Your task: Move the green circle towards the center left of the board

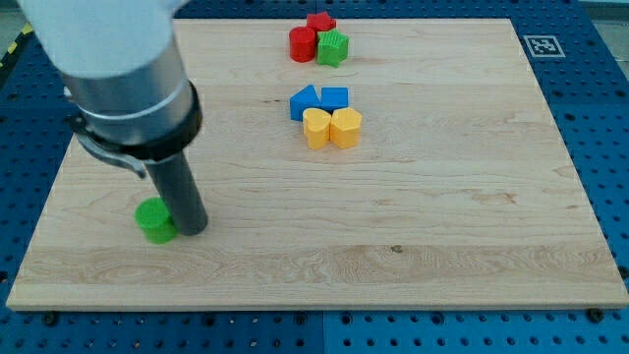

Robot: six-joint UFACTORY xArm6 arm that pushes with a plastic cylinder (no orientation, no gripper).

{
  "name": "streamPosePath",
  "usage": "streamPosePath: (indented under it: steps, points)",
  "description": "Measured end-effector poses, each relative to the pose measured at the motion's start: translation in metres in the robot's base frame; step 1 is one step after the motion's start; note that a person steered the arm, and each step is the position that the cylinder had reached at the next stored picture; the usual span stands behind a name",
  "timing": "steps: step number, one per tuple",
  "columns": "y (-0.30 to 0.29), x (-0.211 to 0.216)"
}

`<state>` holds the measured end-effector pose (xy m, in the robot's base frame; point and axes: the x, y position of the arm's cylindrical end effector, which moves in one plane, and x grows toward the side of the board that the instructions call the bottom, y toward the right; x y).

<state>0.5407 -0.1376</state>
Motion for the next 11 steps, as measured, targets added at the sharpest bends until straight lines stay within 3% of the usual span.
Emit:
streamPosePath:
  steps: [2,3,4,5,6,8,9,10,11]
  points:
    - [0.022,0.051]
    - [-0.022,0.050]
    - [-0.066,0.029]
    - [-0.083,-0.041]
    - [-0.083,-0.062]
    - [-0.054,0.025]
    - [-0.003,0.024]
    - [0.024,-0.032]
    - [0.027,-0.053]
